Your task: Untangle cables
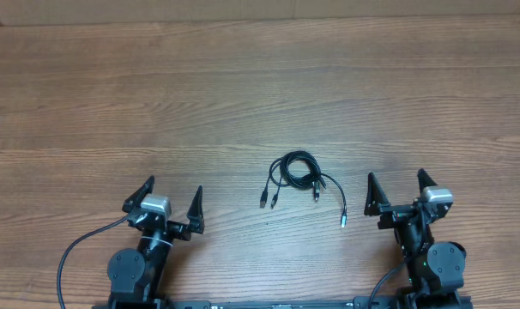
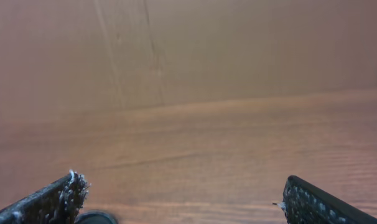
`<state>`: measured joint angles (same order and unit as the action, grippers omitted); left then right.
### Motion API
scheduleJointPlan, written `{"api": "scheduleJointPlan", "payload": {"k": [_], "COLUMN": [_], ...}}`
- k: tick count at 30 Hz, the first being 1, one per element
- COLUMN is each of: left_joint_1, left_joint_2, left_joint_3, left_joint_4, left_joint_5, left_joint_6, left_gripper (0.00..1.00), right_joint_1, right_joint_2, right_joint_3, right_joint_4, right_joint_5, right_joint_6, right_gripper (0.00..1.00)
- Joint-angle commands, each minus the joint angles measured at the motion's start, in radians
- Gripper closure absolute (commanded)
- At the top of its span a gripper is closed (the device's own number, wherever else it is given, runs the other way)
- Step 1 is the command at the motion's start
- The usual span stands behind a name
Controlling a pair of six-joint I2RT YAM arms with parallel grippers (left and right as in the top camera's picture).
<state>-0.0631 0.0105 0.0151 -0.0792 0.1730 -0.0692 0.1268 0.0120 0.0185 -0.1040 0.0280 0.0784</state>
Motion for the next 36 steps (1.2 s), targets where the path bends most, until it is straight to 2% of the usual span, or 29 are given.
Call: {"api": "scheduleJointPlan", "payload": {"k": [1, 7, 14, 20, 27, 36], "left_joint_1": [0.004, 0.004, 0.004, 0.004, 0.004, 0.004], "left_joint_2": [-0.003, 0.071, 0.302, 0.528, 0.784, 1.011], "left_joint_3": [0.058, 0.151, 0.281, 0.439, 0.697, 1.000], "left_joint_4": [-0.064, -0.159, -0.160, -0.198, -0.366, -0.605], "left_joint_5": [0.005, -0.004, 0.002, 0.011, 0.012, 0.011], "left_joint_6": [-0.024, -0.021, -0.021, -0.021, -0.021, -0.020], "left_gripper": [0.00, 0.00, 0.00, 0.00, 0.00, 0.00], "right_joint_1": [0.001, 0.001, 0.001, 0.001, 0.001, 0.001], "right_joint_2": [-0.009, -0.009, 0.018, 0.095, 0.244, 0.489], "right_joint_3": [0.023, 0.072, 0.172, 0.257, 0.361, 0.505], "right_joint_4": [-0.044, -0.118, -0.294, -0.333, -0.419, -0.540], "right_joint_5": [-0.019, -0.003, 0.005, -0.006, -0.062, -0.082], "right_joint_6": [0.002, 0.003, 0.003, 0.003, 0.029, 0.029], "right_gripper": [0.00, 0.00, 0.00, 0.00, 0.00, 0.00]}}
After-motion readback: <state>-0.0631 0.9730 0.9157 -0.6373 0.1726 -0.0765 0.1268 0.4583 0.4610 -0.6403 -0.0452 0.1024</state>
